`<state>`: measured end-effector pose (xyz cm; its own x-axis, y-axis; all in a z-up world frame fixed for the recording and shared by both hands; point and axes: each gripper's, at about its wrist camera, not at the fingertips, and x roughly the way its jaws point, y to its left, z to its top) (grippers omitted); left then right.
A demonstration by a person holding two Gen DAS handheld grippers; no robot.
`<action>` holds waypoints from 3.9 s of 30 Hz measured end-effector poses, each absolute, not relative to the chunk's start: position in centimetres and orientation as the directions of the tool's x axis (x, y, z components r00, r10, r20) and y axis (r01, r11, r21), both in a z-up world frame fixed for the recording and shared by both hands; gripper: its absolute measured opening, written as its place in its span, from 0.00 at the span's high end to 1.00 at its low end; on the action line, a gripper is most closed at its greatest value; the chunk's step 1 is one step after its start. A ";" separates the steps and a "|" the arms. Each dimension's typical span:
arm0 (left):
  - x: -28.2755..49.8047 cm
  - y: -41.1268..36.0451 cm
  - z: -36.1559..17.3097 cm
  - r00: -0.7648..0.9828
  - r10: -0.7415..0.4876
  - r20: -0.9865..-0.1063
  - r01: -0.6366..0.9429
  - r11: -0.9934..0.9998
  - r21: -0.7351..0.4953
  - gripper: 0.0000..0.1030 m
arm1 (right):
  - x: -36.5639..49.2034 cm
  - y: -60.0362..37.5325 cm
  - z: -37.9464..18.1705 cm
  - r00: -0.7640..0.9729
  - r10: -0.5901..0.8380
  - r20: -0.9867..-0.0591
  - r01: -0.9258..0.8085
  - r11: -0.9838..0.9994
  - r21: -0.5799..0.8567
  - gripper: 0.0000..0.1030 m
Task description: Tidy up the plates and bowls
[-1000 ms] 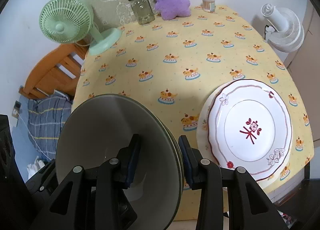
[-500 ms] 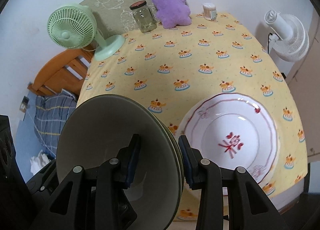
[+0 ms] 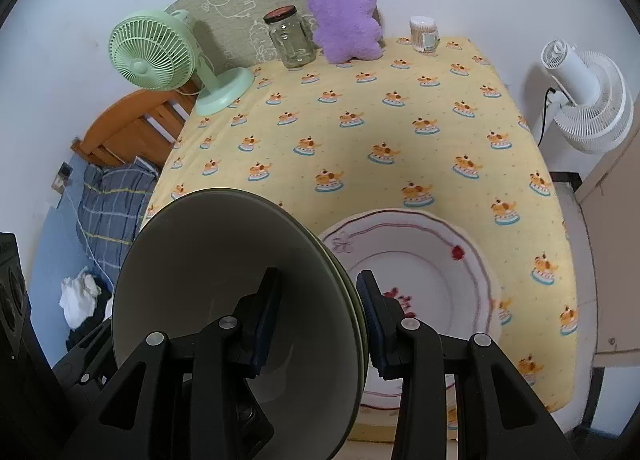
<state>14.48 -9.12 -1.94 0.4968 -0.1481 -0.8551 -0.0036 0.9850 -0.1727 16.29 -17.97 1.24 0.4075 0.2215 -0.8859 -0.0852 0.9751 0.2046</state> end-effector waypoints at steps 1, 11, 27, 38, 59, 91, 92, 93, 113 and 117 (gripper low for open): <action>14.5 -9.6 -2.0 0.496 -0.148 -0.855 -0.008 0.985 -0.175 0.39 | 16.3 -18.5 1.2 0.406 0.222 -0.886 -0.090 0.975 0.203 0.59; 14.9 -13.1 -3.3 0.470 -0.160 -0.868 -0.026 0.981 -0.195 0.39 | 16.5 -22.5 0.4 0.378 0.213 -0.901 -0.096 0.977 0.190 0.59; 16.6 -15.0 -7.1 0.367 -0.187 -0.911 -0.063 0.972 -0.225 0.40 | 18.4 -25.1 -3.4 0.280 0.183 -0.942 -0.070 0.983 0.170 0.59; 18.7 -14.3 -8.0 0.336 -0.178 -0.925 -0.055 0.977 -0.208 0.40 | 20.4 -24.6 -4.8 0.246 0.185 -0.951 -0.051 0.983 0.178 0.59; 16.8 -15.1 -7.2 0.393 -0.106 -0.913 -0.041 0.990 -0.133 0.27 | 18.8 -23.9 -4.2 0.339 0.181 -0.923 -0.116 0.982 0.150 0.38; 8.8 1.4 -1.9 0.724 0.000 -0.689 0.010 1.000 0.011 0.03 | 7.4 -13.8 1.8 0.694 -0.105 -0.713 0.135 0.991 -0.014 0.23; 8.5 1.8 -2.2 0.723 0.003 -0.691 -0.007 1.000 -0.003 0.03 | 7.0 -13.2 1.5 0.697 -0.093 -0.711 0.117 0.993 -0.015 0.23; 8.1 2.3 -2.5 0.723 0.005 -0.691 -0.025 0.999 -0.020 0.03 | 6.7 -12.7 1.3 0.701 -0.085 -0.708 0.102 0.995 -0.018 0.23; 0.6 2.5 -3.7 0.788 0.010 -0.616 -0.035 0.999 -0.028 0.03 | -0.1 -11.7 -1.5 0.754 -0.040 -0.656 0.052 0.999 -0.001 0.21; 0.1 2.5 -3.7 0.794 0.008 -0.608 -0.037 0.999 -0.035 0.03 | -0.8 -11.8 -1.3 0.768 -0.041 -0.639 0.049 0.999 -0.006 0.19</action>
<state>0.13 2.50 -3.72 0.7940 0.0077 -0.6078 -0.0366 0.9987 -0.0352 -0.76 -11.77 -1.32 0.7680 -0.0412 -0.6391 0.0486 0.9988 -0.0060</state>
